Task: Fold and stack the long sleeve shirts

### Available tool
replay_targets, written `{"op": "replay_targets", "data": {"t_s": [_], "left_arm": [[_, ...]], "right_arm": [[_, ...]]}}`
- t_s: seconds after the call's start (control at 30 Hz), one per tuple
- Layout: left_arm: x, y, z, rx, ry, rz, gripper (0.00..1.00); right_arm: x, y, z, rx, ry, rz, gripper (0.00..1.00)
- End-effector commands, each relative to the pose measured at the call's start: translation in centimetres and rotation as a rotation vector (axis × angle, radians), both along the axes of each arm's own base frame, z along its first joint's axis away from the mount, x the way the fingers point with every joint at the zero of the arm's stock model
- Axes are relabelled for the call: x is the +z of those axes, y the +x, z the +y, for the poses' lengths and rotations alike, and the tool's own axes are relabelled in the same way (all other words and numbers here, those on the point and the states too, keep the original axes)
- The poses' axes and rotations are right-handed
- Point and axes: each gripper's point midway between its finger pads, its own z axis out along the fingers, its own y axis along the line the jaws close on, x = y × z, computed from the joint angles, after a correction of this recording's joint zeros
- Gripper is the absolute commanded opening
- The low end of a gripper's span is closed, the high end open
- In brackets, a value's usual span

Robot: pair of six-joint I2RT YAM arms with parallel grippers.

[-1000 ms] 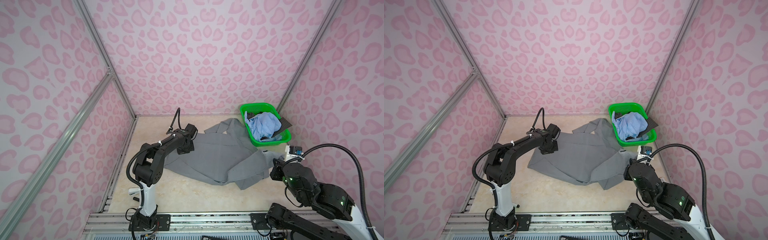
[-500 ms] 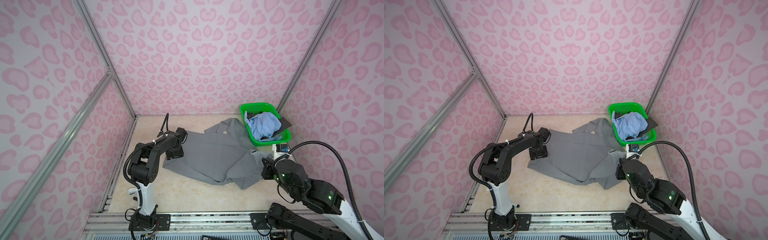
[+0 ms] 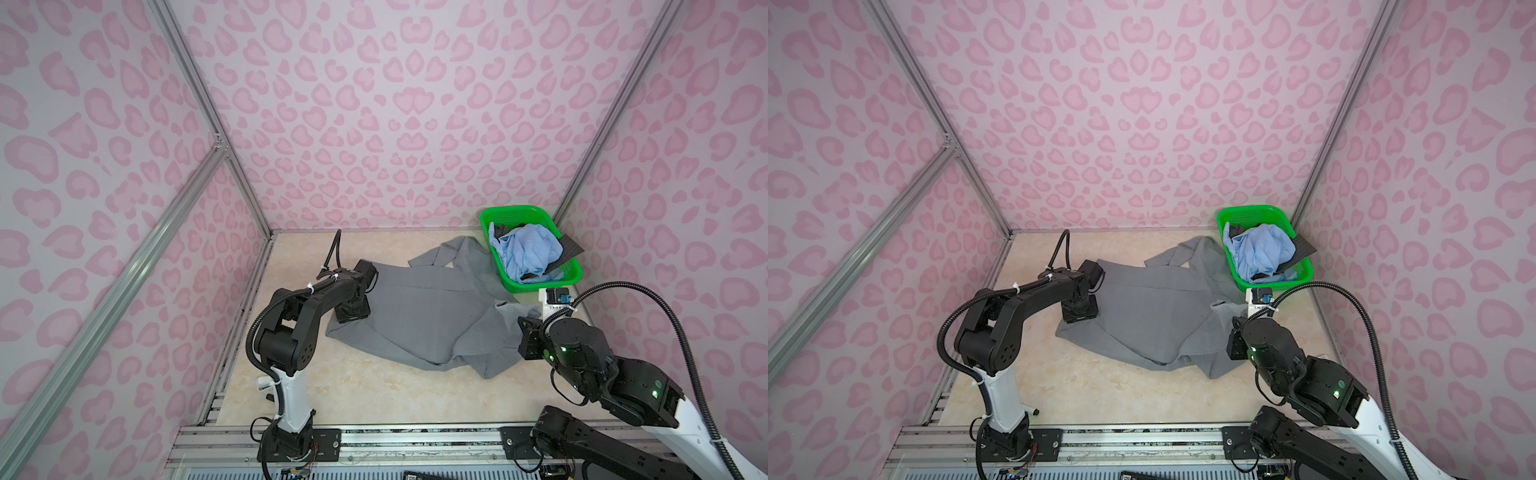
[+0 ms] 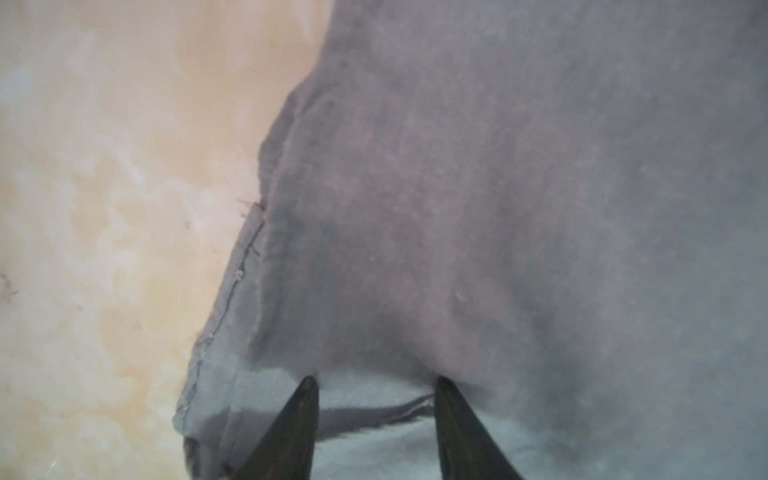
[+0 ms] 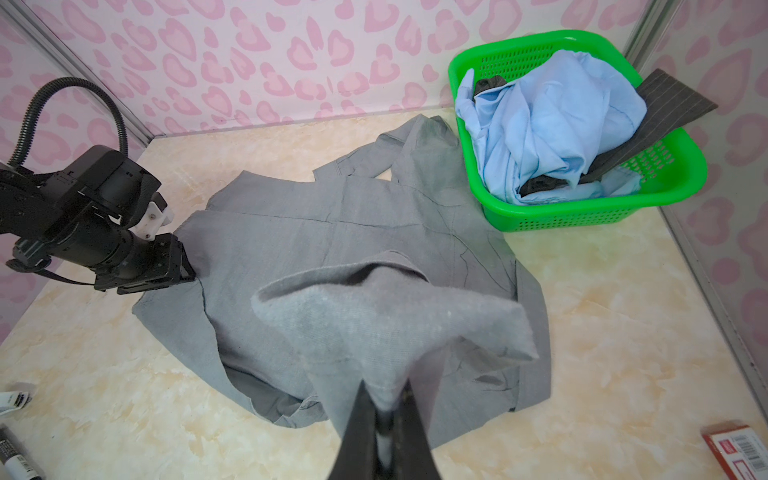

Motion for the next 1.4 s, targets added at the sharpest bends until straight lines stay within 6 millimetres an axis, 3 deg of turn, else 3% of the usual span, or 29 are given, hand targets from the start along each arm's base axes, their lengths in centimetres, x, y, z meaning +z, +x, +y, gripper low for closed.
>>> {"op": "replay_targets", "data": {"t_s": [0.0,0.23,0.43,0.6,0.83,1.2,1.37], "left_arm": [[-1.3,-2.9,-0.1,-0.029,-0.015,0.119,0.34],[-0.3,-3.1,0.0,-0.043,-0.015,0.093,0.23],[0.7,-3.8,-0.1,-0.044,-0.024,0.072,0.42],[0.8,-5.0,-0.9,-0.031,-0.064,0.083,0.47],[3.3,-4.7,-0.9,-0.028,-0.051,-0.002,0.56],[0.2,-6.6,-2.2,-0.058,-0.055,0.07,0.58],[-0.3,-6.8,-2.3,-0.069,-0.045,0.078,0.47]], "right_arm": [[0.1,0.2,0.2,-0.002,0.013,-0.009,0.0],[0.1,0.2,0.1,-0.006,0.013,-0.01,0.0],[0.2,0.1,0.0,-0.006,0.016,-0.013,0.0],[0.1,0.1,0.2,-0.002,0.018,-0.005,0.0],[0.0,0.2,0.3,-0.001,0.016,-0.002,0.0],[-0.2,0.3,0.6,0.005,0.018,0.004,0.0],[-0.1,0.2,0.6,0.005,0.021,0.003,0.0]]}}
